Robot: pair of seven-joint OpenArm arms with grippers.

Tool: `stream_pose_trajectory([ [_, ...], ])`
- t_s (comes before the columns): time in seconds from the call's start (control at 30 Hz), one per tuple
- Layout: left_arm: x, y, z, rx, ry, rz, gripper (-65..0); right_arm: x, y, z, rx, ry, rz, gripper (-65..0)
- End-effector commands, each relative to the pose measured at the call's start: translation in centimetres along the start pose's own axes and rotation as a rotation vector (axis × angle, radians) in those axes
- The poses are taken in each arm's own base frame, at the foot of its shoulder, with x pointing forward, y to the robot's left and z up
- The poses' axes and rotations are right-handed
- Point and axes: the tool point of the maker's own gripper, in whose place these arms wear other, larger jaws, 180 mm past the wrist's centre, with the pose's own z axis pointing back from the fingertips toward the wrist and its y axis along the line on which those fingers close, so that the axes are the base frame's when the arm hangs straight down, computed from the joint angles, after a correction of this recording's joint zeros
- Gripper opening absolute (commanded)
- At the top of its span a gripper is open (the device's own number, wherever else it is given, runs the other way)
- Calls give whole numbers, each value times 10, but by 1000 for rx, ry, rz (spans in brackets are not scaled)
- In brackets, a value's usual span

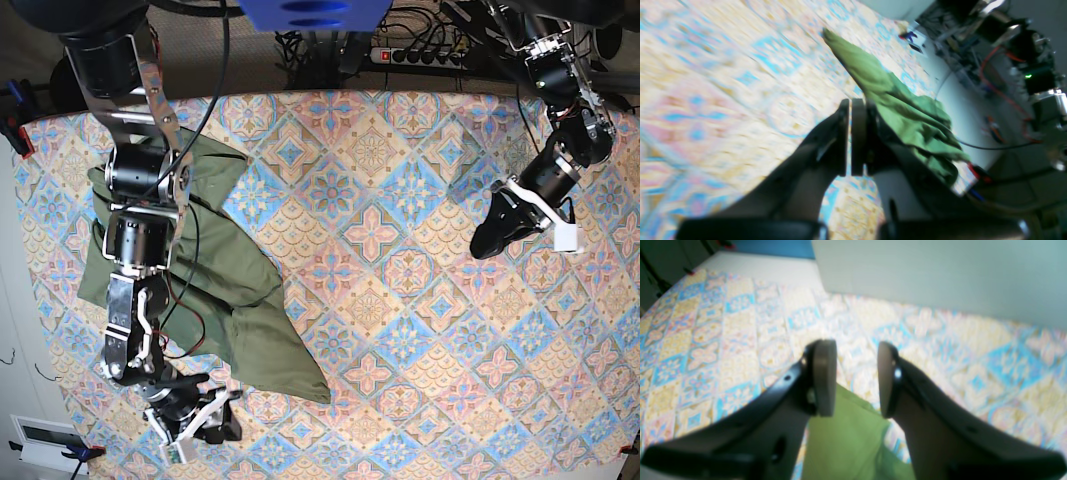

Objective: Layout the t-shirt on the table in an organized manner, then fold the t-shirt properly
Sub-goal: 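Grasp the shirt's edge with the left gripper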

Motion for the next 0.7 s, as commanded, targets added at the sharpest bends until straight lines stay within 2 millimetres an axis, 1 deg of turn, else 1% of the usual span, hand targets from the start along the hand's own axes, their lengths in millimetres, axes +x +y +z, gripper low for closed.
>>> stream_pose_trajectory([
  [0.0, 6, -8, -4, -24, -15, -25, -650, 29, -19, 20, -36, -66, 64, -446],
  [0.03, -1, -10, -9, -25, 7, -28, -650, 23, -30, 35, -69, -52, 101, -446],
  [0.07, -9, -13, -14, -30, 31, -33, -650, 8, -36, 48, -95, -20, 133, -446],
  [0.13, -21, -19, -23, -42, 68, -38, -650, -22, -32, 68, -113, 33, 177, -446],
  [0.17, -24, -24, -30, -57, 77, -43, -637, -40, -29, 76, -117, 57, 184, -446],
  [0.2, -28, -30, -37, -70, 91, -49, -613, -53, -30, 86, -127, 78, 198, -446],
  [0.3, -45, -54, -61, -130, 139, -68, -507, -85, -46, 122, -177, 145, 242, -446],
  [0.4, -61, -81, -82, -189, 174, -82, -446, -116, -63, 155, -233, 210, 240, -446],
  [0.47, -73, -95, -95, -217, 202, -85, -440, -131, -78, 181, -291, 229, 210, -446],
  [0.57, -90, -118, -126, -274, 244, -62, -441, -150, -101, 217, -384, 252, 155, -447],
  [0.67, -118, -141, -156, -318, 314, -21, -441, -167, -121, 254, -471, 275, 110, -447],
])
